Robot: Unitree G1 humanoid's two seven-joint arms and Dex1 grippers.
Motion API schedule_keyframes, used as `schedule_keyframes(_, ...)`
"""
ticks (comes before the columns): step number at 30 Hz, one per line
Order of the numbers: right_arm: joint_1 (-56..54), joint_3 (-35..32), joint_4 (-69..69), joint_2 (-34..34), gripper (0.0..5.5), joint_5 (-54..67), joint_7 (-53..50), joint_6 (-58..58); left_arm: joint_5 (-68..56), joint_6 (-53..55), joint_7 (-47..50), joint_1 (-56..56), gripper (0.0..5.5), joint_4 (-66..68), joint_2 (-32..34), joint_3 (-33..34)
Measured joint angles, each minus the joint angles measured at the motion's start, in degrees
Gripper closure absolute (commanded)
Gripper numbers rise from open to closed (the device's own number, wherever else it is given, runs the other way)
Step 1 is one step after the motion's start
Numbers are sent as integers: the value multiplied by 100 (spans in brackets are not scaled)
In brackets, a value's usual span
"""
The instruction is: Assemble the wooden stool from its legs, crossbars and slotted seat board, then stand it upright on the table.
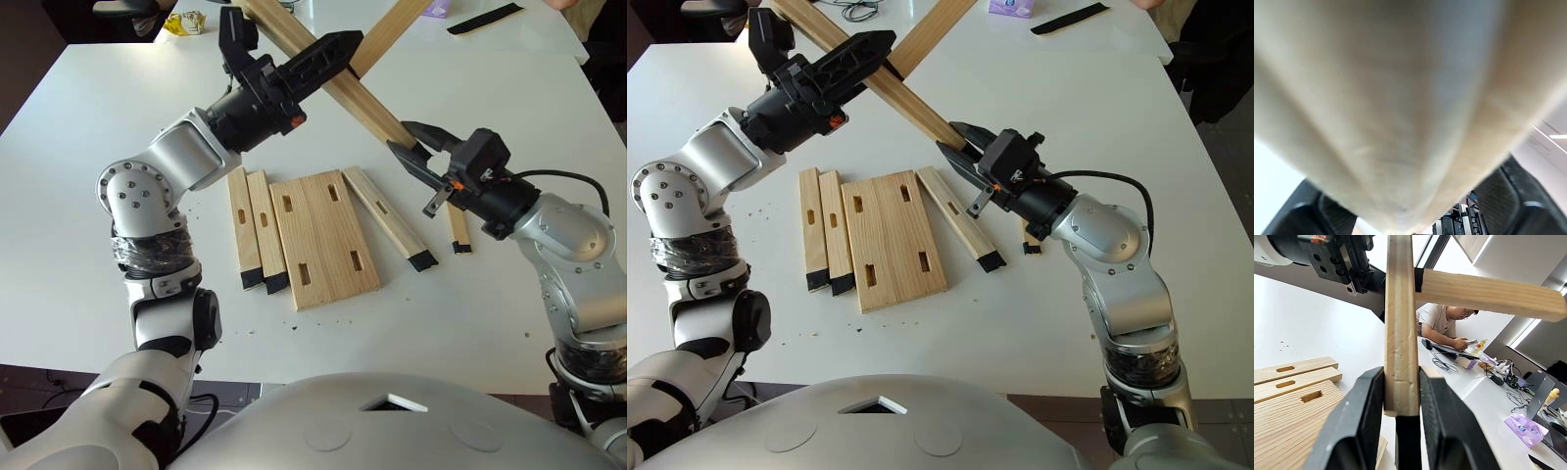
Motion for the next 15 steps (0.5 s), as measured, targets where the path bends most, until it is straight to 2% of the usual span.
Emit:
schedule_keyframes(3, -1, 1, -4, -12, 449, 6, 10, -38, -6, -12, -4, 3, 324, 0, 53, -7)
schedule_keyframes(15, -6, 2, -2, -18, 449, 8, 10, -43, 34, -86, -9, 4, 330, 76, 81, -60)
